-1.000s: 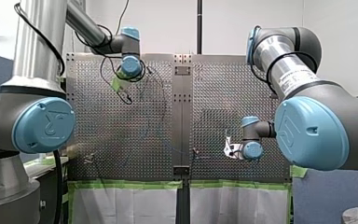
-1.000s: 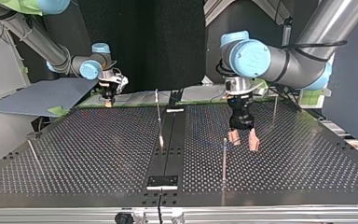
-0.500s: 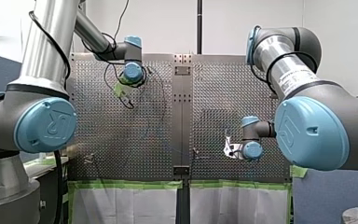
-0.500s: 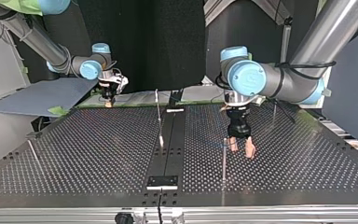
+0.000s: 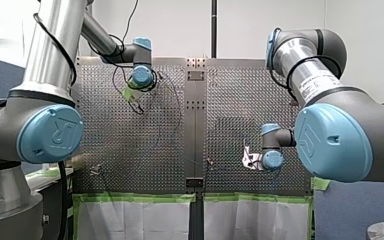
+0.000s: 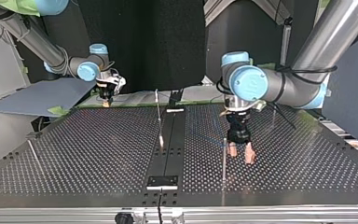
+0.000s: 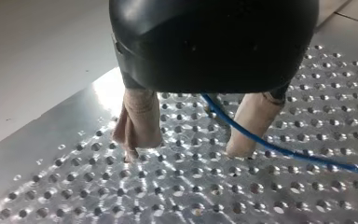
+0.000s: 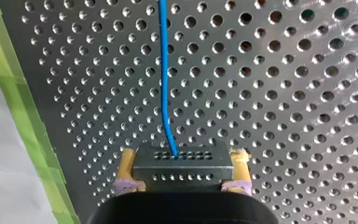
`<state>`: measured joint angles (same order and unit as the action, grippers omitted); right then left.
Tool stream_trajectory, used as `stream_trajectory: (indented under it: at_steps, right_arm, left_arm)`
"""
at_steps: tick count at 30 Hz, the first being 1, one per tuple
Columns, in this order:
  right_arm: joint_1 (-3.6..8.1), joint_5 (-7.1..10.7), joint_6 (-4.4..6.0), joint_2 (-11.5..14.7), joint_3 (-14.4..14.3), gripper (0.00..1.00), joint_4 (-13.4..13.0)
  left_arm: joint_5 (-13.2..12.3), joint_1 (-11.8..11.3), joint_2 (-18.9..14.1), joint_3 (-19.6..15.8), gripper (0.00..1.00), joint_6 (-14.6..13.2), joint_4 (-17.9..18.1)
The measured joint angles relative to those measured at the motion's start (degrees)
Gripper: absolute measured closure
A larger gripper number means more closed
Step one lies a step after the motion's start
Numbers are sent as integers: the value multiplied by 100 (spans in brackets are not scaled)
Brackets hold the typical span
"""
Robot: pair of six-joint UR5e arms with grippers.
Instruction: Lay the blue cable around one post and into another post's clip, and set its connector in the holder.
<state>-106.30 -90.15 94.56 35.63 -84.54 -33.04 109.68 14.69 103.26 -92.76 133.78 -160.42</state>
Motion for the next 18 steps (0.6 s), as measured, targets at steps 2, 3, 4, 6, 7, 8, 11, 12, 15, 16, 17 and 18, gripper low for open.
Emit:
stream_trajectory:
  at_steps: [2, 3, 4, 6, 7, 8, 11, 12, 15, 16, 17, 18]
  right_arm:
    - [16, -5, 18, 1, 1, 62, -1]
    - [28, -6, 36, 0, 1, 62, -6]
    - [35, -6, 51, -1, 2, 62, -11]
    - [51, -6, 77, -1, 2, 62, -28]
    - [57, -5, 84, -2, 3, 62, -33]
    - [63, -5, 89, -2, 2, 62, -37]
    - [82, -5, 96, -2, 3, 62, -37]
    - [90, -7, 97, -2, 2, 62, -34]
    - [114, -11, 103, -1, 3, 62, -27]
    - [122, -11, 111, -1, 3, 62, -29]
    - [132, -12, 122, 0, 3, 62, -30]
    - [147, -15, 141, 1, 3, 62, -36]
  left_arm:
    - [-35, 11, 64, 21, 0, -36, -19]
    - [-54, 19, 116, 32, 0, -62, -38]
    - [-59, 24, 158, 38, 0, -83, -51]
    - [-47, 36, 253, 45, 0, -150, -67]
    - [-38, 39, 281, 47, 0, -179, -71]
    - [-30, 41, 301, 48, 0, -201, -73]
    - [-7, 45, 335, 48, 0, -232, -78]
    - [-3, 45, 340, 48, 0, -233, -78]
    - [5, 42, 344, 49, 0, -216, -81]
    - [5, 41, 344, 50, 0, -211, -80]
    - [7, 40, 345, 50, 0, -210, -79]
    - [9, 39, 345, 50, 0, -207, -76]
